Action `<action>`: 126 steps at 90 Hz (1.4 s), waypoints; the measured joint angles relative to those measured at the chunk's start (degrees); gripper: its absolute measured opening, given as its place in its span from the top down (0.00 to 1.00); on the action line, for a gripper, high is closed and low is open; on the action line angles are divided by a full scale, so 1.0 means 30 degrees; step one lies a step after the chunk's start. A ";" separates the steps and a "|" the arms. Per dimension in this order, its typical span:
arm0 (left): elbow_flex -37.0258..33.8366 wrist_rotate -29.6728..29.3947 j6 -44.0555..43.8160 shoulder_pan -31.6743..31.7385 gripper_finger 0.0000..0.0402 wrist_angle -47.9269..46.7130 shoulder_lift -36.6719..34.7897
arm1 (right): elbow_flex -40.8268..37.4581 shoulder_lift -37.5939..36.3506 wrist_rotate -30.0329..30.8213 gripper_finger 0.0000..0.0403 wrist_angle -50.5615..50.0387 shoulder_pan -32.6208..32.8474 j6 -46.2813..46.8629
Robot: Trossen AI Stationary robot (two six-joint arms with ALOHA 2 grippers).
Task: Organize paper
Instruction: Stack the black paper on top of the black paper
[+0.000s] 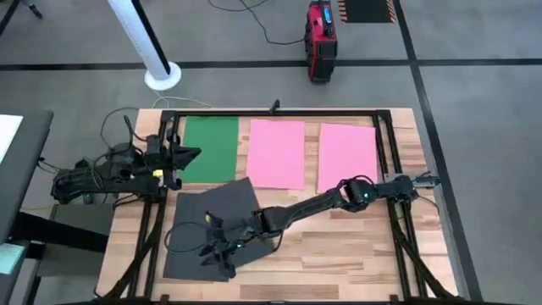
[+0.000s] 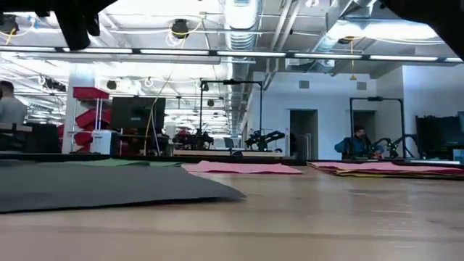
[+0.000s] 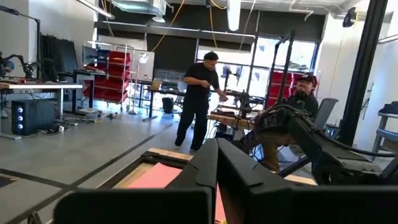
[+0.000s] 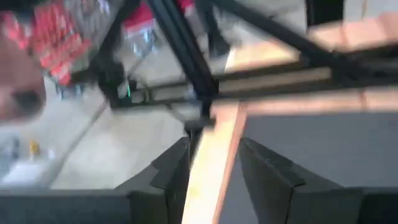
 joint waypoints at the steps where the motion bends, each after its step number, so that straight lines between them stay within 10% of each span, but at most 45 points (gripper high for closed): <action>1: 0.0000 0.0014 -0.0010 0.0000 1.00 0.0000 0.0000 | 0.0000 -0.0009 0.0000 0.72 -0.0268 0.0000 -0.0169; 18: 0.0000 0.0629 -0.0104 -0.0007 1.00 -0.0042 0.0000 | -0.0007 -0.0595 0.0014 0.97 -0.5883 0.0000 -0.4153; 55: 0.0000 0.0442 0.0392 -0.0007 1.00 -0.0357 -0.0022 | -0.0363 -0.1386 -0.0015 1.00 -1.0641 0.0192 -0.8371; 126: -0.0022 0.0833 0.1453 -0.0007 1.00 -0.2916 -0.3767 | -0.6250 -0.1411 -0.2922 1.00 -0.7032 -0.1817 -0.9580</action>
